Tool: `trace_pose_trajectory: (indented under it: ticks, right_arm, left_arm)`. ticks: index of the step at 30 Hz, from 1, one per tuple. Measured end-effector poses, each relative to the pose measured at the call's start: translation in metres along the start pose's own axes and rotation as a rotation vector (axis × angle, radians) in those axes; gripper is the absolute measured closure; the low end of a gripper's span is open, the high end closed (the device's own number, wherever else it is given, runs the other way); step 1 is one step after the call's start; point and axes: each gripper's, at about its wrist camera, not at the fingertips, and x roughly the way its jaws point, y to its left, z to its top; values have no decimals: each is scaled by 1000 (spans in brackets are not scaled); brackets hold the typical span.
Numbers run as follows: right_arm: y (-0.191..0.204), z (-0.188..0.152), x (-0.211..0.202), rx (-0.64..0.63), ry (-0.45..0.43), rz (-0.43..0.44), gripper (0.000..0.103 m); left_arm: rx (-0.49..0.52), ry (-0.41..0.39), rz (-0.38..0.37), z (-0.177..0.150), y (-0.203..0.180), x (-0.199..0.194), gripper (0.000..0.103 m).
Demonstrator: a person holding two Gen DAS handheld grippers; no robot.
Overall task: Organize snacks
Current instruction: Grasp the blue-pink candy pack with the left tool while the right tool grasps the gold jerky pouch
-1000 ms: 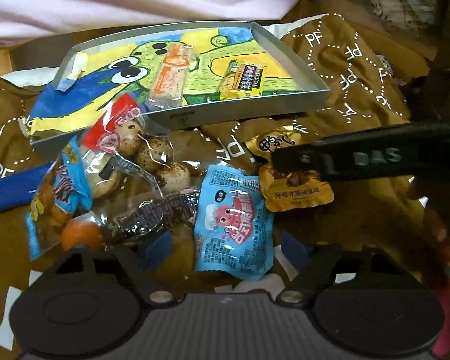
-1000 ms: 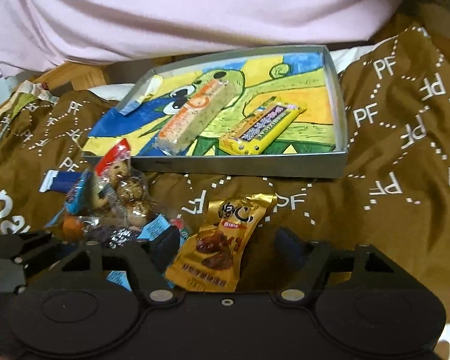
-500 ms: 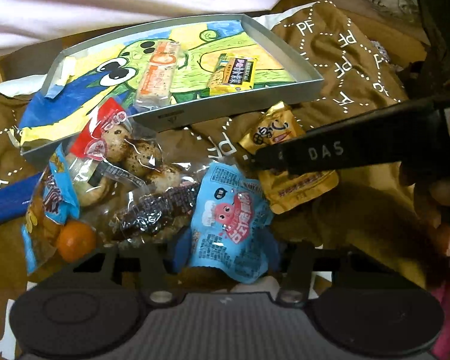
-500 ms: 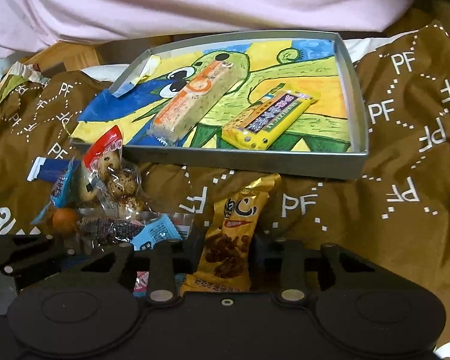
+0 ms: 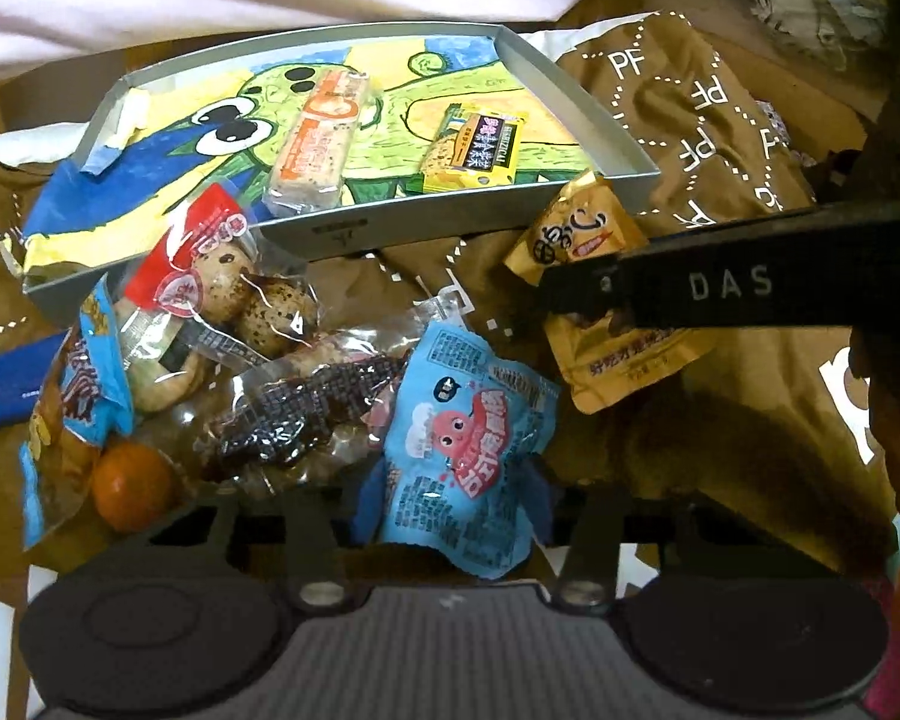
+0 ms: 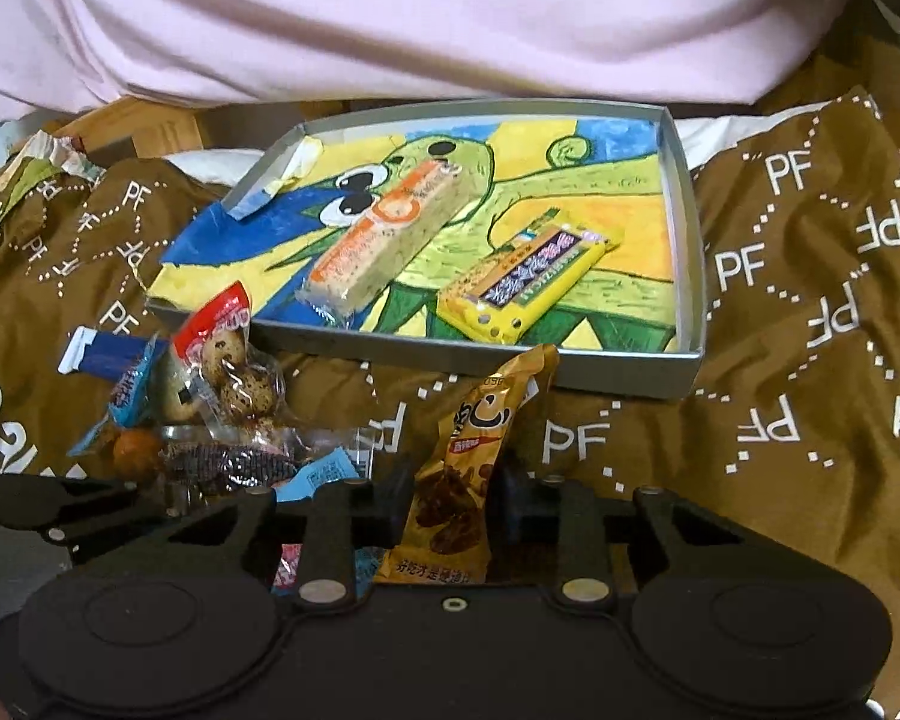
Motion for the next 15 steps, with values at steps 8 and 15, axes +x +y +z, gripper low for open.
trace_pose_trajectory:
  ticks: [8,15]
  right_arm:
    - [-5,2,-23,21,-64,10,72]
    - [-2,2,-38,6,-130,16,72]
  left_arm:
    - [-74,31,6,0,2,-14,66]
    - [-115,-8,2,2,0,-37,67]
